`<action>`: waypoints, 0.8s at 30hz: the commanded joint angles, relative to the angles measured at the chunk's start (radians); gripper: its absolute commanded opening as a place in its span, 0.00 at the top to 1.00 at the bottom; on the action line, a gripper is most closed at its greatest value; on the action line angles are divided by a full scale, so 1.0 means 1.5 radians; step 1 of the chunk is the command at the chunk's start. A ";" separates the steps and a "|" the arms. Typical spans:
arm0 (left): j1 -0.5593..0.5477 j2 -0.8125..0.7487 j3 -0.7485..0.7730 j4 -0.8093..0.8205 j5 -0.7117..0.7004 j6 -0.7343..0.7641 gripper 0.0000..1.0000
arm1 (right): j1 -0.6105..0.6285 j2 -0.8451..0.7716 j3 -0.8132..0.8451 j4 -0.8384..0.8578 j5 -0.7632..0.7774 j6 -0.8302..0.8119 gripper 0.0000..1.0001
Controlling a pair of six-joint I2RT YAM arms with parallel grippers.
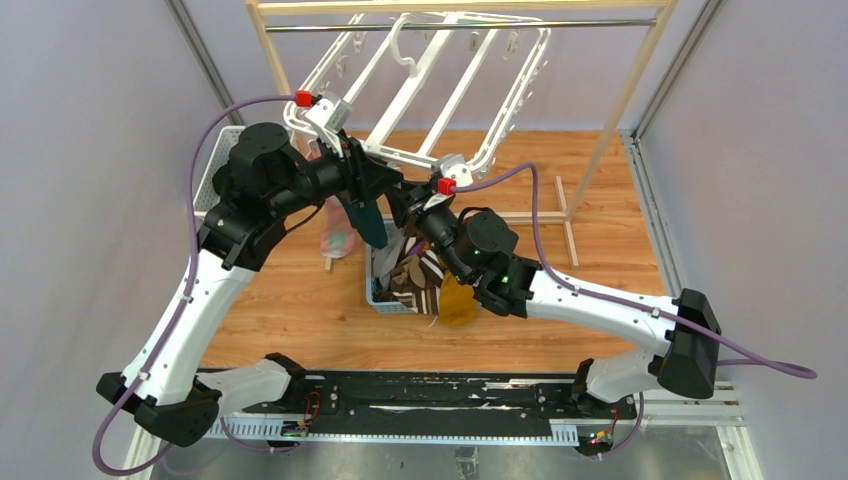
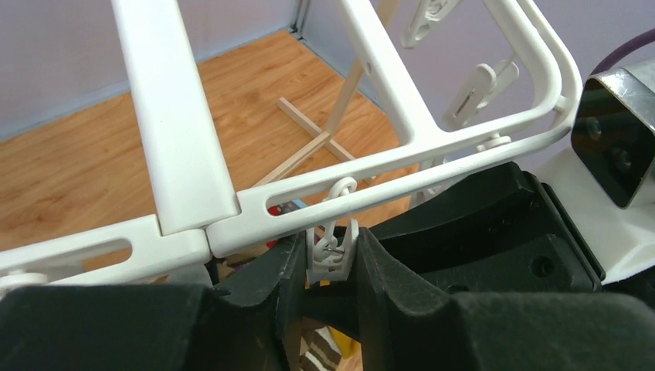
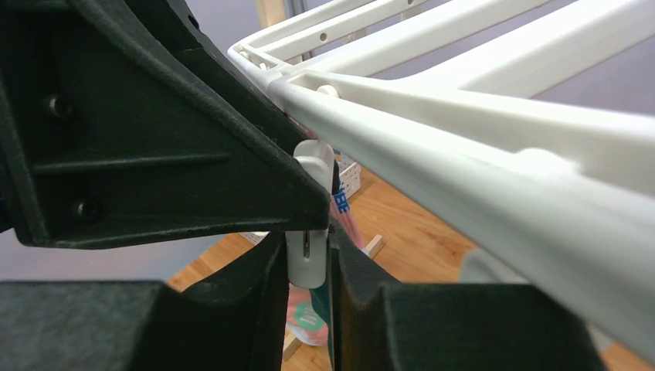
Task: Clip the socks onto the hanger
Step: Open the clamp at the hanger.
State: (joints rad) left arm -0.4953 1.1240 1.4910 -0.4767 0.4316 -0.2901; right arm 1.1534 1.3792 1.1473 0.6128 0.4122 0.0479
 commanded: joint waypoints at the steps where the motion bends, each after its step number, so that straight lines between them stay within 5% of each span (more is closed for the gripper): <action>1: -0.002 -0.001 -0.004 0.029 -0.042 -0.004 0.79 | 0.017 -0.002 -0.003 -0.016 -0.024 0.016 0.71; 3: -0.002 -0.007 -0.004 0.024 -0.055 -0.010 0.87 | 0.017 -0.018 -0.021 -0.006 -0.012 0.013 0.57; 7: -0.002 -0.018 -0.001 0.000 -0.066 -0.018 0.93 | 0.016 -0.071 -0.084 0.016 0.002 -0.004 0.46; 16: -0.002 -0.038 0.013 -0.037 -0.082 -0.071 0.96 | 0.014 -0.212 -0.262 -0.042 0.031 -0.013 0.47; 24: -0.002 -0.030 0.023 -0.064 -0.089 -0.078 0.96 | -0.024 -0.315 -0.346 -0.230 0.076 0.055 0.46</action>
State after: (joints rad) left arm -0.4965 1.0763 1.4998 -0.5060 0.3332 -0.3950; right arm 1.1549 0.9649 0.6693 0.4465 0.4847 0.0639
